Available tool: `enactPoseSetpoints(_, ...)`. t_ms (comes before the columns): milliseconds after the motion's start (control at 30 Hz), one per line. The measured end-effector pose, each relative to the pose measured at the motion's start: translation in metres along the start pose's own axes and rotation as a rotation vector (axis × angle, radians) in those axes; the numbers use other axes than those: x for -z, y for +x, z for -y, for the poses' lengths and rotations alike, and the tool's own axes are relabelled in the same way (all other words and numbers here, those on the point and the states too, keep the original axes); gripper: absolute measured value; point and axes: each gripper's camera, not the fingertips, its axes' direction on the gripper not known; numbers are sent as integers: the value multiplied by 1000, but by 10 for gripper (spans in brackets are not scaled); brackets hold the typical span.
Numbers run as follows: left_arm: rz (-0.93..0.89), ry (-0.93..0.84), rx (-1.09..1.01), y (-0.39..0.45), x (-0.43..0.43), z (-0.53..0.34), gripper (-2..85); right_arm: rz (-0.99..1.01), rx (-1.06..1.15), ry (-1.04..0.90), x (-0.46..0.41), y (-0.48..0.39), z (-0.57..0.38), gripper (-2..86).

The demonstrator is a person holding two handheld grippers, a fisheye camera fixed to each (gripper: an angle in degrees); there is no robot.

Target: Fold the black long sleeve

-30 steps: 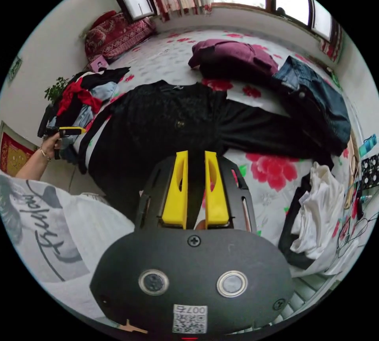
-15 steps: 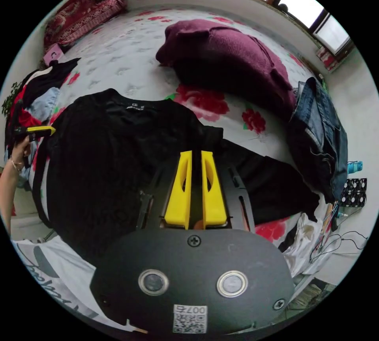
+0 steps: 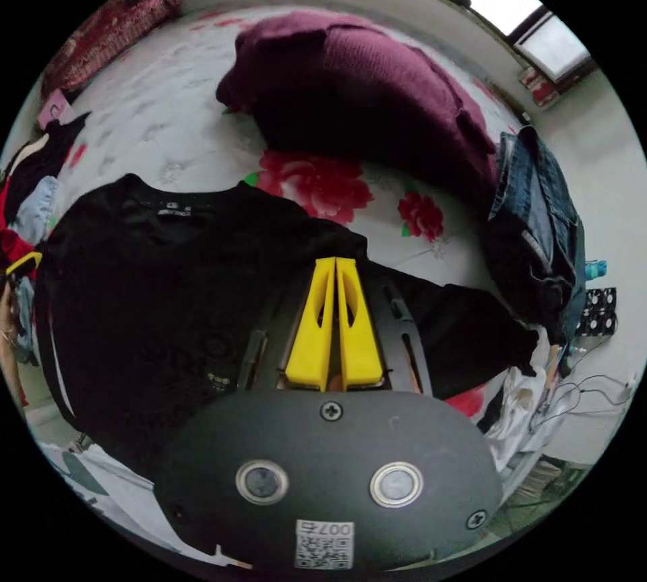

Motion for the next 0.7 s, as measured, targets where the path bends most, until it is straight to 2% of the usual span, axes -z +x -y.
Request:
enactPoseSetpoints(67,-10,48,59,-8,26,-35,45,83,-29,135,44,0,-43,-3)
enactPoseSetpoints(167,11,90,133,-14,60,-106,65,189,-14,194,85,-8,-106,-3)
enactPoseSetpoints(333,53,-40,181,-2,69,-214,91,239,94,173,125,-43,-205,-3)
enactPoseSetpoints(467,38,-95,108,14,61,-241,106,271,192,159,153,-71,-268,-3)
enactPoseSetpoints(500,80,-138,63,20,52,-244,98,274,200,161,157,-73,-274,-3)
enactPoseSetpoints(567,107,-87,-19,24,58,-247,62,298,215,148,172,-79,-295,-3)
enactPoseSetpoints(600,83,-103,-24,20,62,-245,21,305,218,150,177,-79,-300,-3)
enactPoseSetpoints(667,-5,-112,29,3,73,-239,10,327,234,173,200,-80,-319,-2)
enactPoseSetpoints(700,-124,-71,67,-12,87,-237,6,330,240,180,206,-80,-324,-2)
